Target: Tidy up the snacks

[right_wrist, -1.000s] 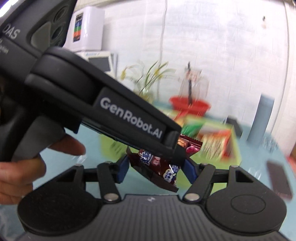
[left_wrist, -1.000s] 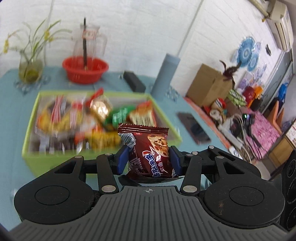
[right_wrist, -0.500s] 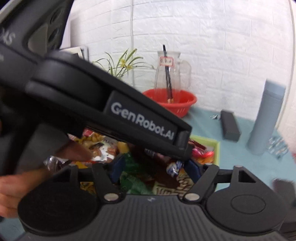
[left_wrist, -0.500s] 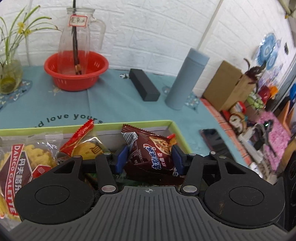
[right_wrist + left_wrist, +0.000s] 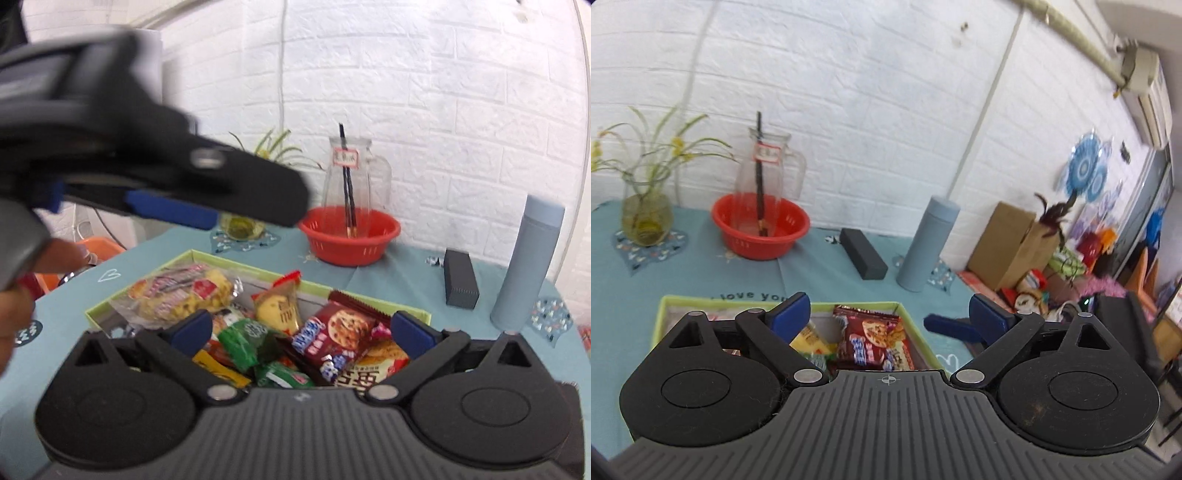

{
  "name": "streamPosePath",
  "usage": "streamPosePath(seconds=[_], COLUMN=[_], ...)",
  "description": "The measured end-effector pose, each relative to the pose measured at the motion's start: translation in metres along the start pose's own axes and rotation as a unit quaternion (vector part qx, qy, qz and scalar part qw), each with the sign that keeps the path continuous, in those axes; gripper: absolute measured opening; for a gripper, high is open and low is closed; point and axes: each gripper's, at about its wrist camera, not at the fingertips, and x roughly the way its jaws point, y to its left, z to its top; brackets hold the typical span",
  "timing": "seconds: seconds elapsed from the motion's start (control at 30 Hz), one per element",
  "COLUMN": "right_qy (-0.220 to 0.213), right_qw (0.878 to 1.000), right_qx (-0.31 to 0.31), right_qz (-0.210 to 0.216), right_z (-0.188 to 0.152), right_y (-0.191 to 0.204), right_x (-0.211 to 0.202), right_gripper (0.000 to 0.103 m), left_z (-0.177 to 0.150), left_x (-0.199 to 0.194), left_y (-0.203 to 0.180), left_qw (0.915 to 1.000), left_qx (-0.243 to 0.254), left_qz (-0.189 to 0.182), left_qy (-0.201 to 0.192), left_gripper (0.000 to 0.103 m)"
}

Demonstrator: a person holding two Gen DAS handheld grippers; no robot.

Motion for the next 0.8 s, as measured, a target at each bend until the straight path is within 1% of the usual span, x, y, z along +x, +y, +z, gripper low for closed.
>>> streamPosePath(seconds=[0.07, 0.13, 0.2, 0.23, 0.3, 0.43, 0.53, 0.6, 0.63, 0.7, 0.8], right_qy=[-0.009, -0.009, -0.003, 0.004, 0.009, -0.003, -0.009, -0.015, -0.018, -0.021, -0.015], right_qw=[1.0, 1.0, 1.0, 0.999, 0.999, 0.998, 0.998, 0.998, 0.996, 0.993, 0.99], right_qx=[-0.018, -0.025, -0.028, -0.034, -0.051, -0.053, -0.03, 0.0, 0.021, 0.062, 0.092], right_qz=[-0.003, -0.007, -0.006, -0.002, -0.007, -0.024, -0.047, -0.069, -0.081, -0.098, -0.102], right_z=[0.004, 0.005, 0.004, 0.008, 0.0, -0.033, -0.064, -0.088, -0.101, -0.126, -0.159], right_y=[0.013, 0.019, 0.032, 0.036, 0.054, 0.091, 0.114, 0.129, 0.136, 0.149, 0.168], right_x=[-0.008, -0.012, -0.019, -0.029, -0.05, -0.106, -0.144, -0.171, -0.182, -0.202, -0.225], right_gripper=[0.103, 0.103, 0.103, 0.103, 0.103, 0.103, 0.103, 0.103, 0.103, 0.102, 0.102], left_z=[-0.011, -0.022, -0.034, -0.041, -0.058, -0.097, -0.134, -0.16, -0.172, -0.196, -0.229], left_x=[-0.032, -0.061, -0.087, -0.099, -0.121, -0.154, -0.177, -0.189, -0.193, -0.198, -0.211], left_y=[0.0, -0.005, -0.012, -0.017, -0.025, -0.043, -0.055, -0.062, -0.065, -0.069, -0.072], left_qw=[0.9999, 0.9997, 0.9988, 0.9981, 0.9972, 0.9965, 0.9954, 0.9941, 0.9937, 0.9936, 0.9935], left_qx=[-0.007, -0.001, 0.01, 0.014, 0.01, 0.008, 0.013, 0.019, 0.024, 0.038, 0.046], left_qz=[0.004, 0.023, 0.043, 0.054, 0.065, 0.068, 0.073, 0.083, 0.089, 0.096, 0.101], left_qy=[-0.006, -0.009, -0.021, -0.026, -0.037, -0.048, -0.059, -0.067, -0.064, -0.045, -0.028], left_gripper=[0.085, 0.086, 0.087, 0.089, 0.09, 0.091, 0.092, 0.092, 0.092, 0.092, 0.092])
